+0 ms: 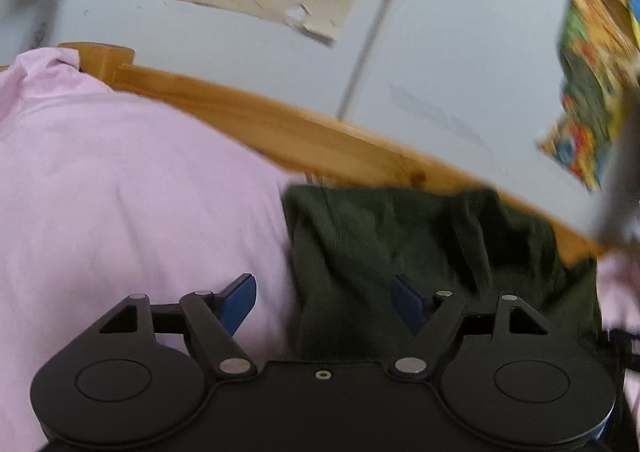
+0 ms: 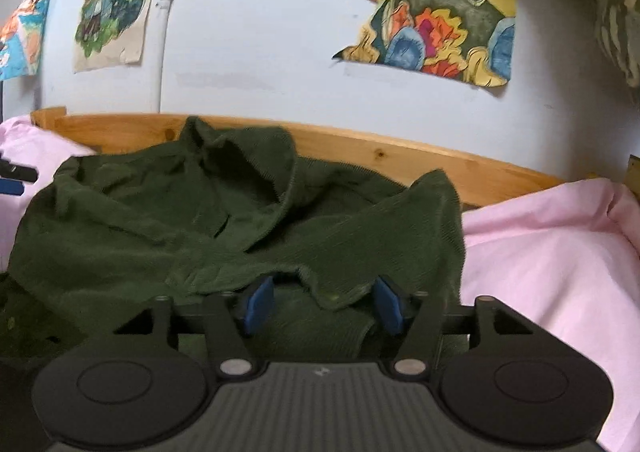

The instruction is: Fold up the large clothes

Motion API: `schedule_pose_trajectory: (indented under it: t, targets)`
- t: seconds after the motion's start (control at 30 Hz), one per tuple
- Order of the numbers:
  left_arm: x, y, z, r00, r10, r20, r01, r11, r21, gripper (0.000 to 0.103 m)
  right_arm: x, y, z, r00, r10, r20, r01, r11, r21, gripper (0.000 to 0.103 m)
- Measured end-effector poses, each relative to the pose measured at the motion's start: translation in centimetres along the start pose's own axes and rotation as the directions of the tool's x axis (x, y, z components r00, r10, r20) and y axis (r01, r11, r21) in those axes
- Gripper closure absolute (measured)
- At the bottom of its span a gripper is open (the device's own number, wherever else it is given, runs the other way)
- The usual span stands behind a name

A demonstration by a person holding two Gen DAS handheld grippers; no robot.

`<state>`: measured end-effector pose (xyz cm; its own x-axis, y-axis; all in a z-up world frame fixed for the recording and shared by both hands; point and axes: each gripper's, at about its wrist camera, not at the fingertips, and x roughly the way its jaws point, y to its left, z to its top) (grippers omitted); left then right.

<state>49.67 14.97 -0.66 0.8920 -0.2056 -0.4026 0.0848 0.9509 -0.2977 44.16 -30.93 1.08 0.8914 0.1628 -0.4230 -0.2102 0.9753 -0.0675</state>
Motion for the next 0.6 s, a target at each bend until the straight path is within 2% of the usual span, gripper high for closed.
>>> schedule_pose_trajectory:
  t: [0.07,0.1,0.13,0.17,0.27,0.37,0.47,0.5,0.53,0.6]
  targets:
    - [0.3,0.0,-1.5,0.998,-0.009,-0.066,0.011,1.000,0.029,0.034,0.7,0.2,-0.3,0.999,-0.014,-0.037,0.014,1.000,-0.002,0.041]
    - [0.5,0.1,-2.2,0.995,-0.010,-0.100,0.014,0.999,0.037,0.056,1.0,0.2,-0.5,0.999,-0.024,-0.049,0.024,1.000,-0.001,0.041]
    - [0.8,0.3,-2.8,0.990,-0.003,-0.140,0.009,0.999,0.039,0.087,1.4,0.2,-0.8,0.997,-0.038,-0.062,0.038,0.999,0.000,0.041]
    - [1.2,0.5,-3.3,0.986,0.024,-0.167,-0.018,0.999,0.038,0.093,1.8,0.2,-1.1,0.996,-0.052,-0.074,0.052,0.999,-0.004,0.041]
    - [1.4,1.0,-4.2,0.985,0.048,-0.165,-0.049,0.999,0.003,0.096,2.9,0.1,-2.1,0.986,-0.125,-0.107,0.122,0.992,-0.038,0.041]
    - [2.0,1.3,-4.2,0.980,0.060,-0.190,-0.063,0.998,-0.009,0.096,3.4,-0.1,-2.8,0.982,-0.141,-0.124,0.134,0.989,-0.063,0.036]
    - [1.4,-0.3,-3.5,0.981,0.128,-0.145,-0.116,0.990,0.085,0.085,3.0,0.1,-2.6,0.983,-0.148,-0.111,0.139,0.987,-0.083,0.036]
    - [1.2,-1.1,-3.0,0.985,0.133,-0.109,-0.120,0.986,0.120,0.083,2.7,0.2,-2.5,0.985,-0.142,-0.103,0.134,0.988,-0.080,0.036]
    - [1.0,-1.6,-2.4,0.990,0.119,-0.077,-0.107,0.984,0.143,0.075,2.5,0.2,-2.3,0.986,-0.134,-0.096,0.126,0.989,-0.082,0.036]
    - [1.6,-2.7,-1.0,0.993,0.107,-0.047,-0.098,0.980,0.174,0.072,2.3,0.3,-2.4,0.988,-0.126,-0.092,0.118,0.989,-0.091,0.035]
